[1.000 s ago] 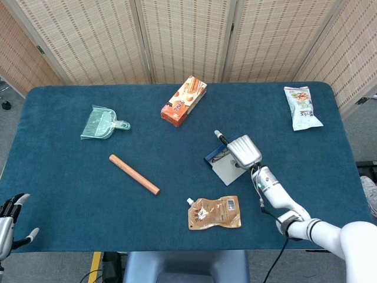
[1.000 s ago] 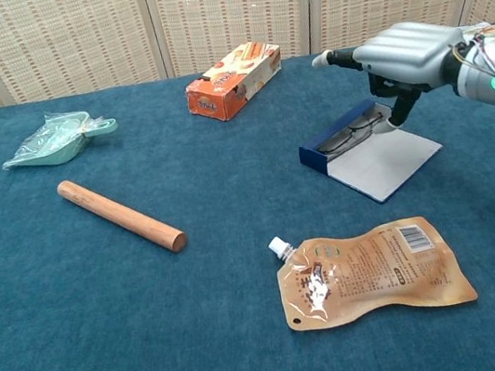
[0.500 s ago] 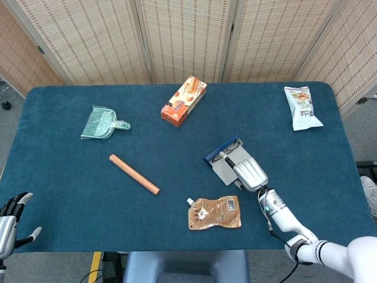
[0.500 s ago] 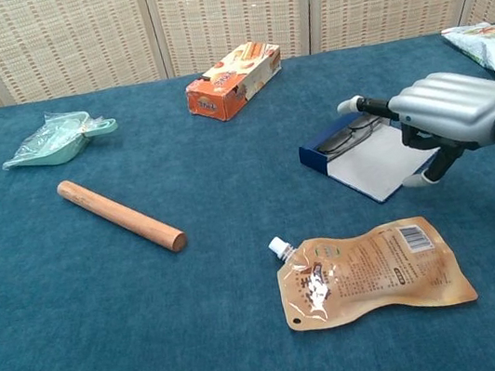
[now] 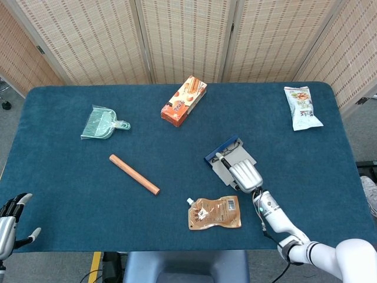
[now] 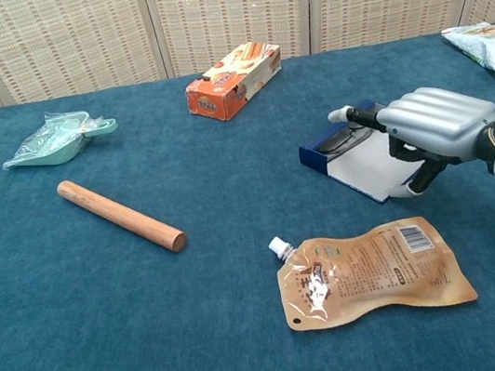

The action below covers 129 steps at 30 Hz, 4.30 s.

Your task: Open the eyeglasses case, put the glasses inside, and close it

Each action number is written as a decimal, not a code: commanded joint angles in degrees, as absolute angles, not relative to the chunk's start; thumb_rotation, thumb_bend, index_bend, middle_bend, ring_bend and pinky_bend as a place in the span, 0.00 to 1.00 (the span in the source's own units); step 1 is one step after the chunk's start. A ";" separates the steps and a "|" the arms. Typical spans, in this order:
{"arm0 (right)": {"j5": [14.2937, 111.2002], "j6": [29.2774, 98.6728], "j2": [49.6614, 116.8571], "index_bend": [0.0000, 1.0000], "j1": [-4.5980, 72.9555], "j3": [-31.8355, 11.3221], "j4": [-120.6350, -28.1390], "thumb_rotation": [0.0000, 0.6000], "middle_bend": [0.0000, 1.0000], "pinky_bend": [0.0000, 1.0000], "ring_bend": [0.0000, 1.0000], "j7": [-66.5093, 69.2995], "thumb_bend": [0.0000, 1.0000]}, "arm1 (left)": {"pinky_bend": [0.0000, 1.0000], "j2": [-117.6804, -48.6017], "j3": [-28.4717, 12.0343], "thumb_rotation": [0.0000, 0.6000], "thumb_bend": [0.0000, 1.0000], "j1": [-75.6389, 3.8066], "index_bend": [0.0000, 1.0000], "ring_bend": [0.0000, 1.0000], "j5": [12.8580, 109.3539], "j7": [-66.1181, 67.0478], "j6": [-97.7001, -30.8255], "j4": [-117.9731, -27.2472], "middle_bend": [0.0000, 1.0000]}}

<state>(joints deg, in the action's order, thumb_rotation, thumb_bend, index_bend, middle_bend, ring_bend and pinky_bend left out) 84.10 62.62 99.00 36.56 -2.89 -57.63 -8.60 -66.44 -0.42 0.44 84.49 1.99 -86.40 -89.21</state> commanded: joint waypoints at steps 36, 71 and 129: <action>84.98 61.03 101.40 0.04 36.57 -3.84 -53.00 1.00 0.99 1.00 1.00 -7.33 0.19 | 0.29 -66.57 -0.33 1.00 0.24 0.84 0.16 0.16 84.24 1.47 -86.61 -88.55 0.16; 85.12 59.72 103.67 0.24 41.97 -7.29 -45.45 1.00 0.99 1.00 1.00 -4.42 0.36 | 0.29 -66.67 -0.28 1.00 0.24 0.95 0.16 0.16 83.79 1.06 -86.09 -87.97 0.16; 87.61 59.50 88.19 0.67 39.61 -3.60 -67.83 1.00 1.00 1.00 1.00 -13.21 0.48 | 0.29 -66.32 -0.06 1.00 0.24 0.32 0.16 0.16 84.86 1.20 -86.09 -88.92 0.16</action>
